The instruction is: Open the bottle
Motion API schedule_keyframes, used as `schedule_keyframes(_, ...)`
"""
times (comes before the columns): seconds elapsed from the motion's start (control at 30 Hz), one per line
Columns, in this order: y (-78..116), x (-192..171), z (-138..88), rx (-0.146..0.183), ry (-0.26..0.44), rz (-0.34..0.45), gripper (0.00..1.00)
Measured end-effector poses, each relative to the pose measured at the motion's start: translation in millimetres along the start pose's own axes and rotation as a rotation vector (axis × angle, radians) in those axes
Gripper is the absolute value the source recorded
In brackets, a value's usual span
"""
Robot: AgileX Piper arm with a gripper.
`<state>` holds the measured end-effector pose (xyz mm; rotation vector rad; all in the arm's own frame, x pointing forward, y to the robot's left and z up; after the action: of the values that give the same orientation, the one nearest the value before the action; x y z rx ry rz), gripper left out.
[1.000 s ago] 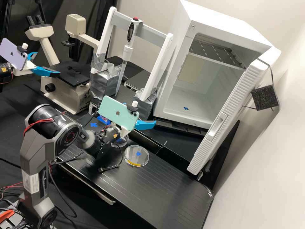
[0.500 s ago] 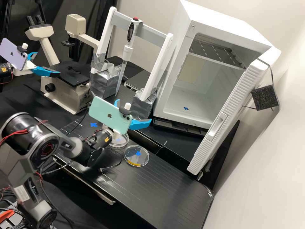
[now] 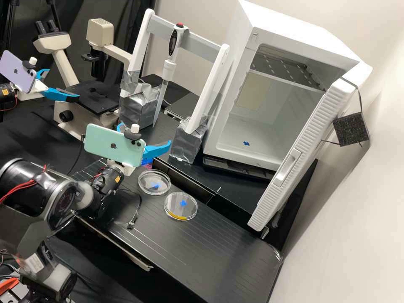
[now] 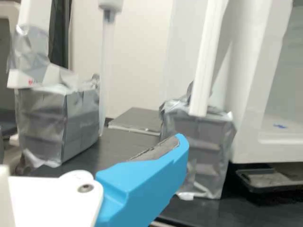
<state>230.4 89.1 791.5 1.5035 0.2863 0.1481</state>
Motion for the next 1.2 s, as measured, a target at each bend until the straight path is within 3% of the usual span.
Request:
schedule_keyframes(0.4, -16.6, 7, 9, -0.016, -0.056, -0.05, 1.0)
schedule_keyframes(0.43, -16.7, 8, 9, -0.016, -0.056, -0.05, 0.0)
schedule_keyframes(1.2, -22.6, 13, 12, -0.014, -0.071, -0.072, 0.0)
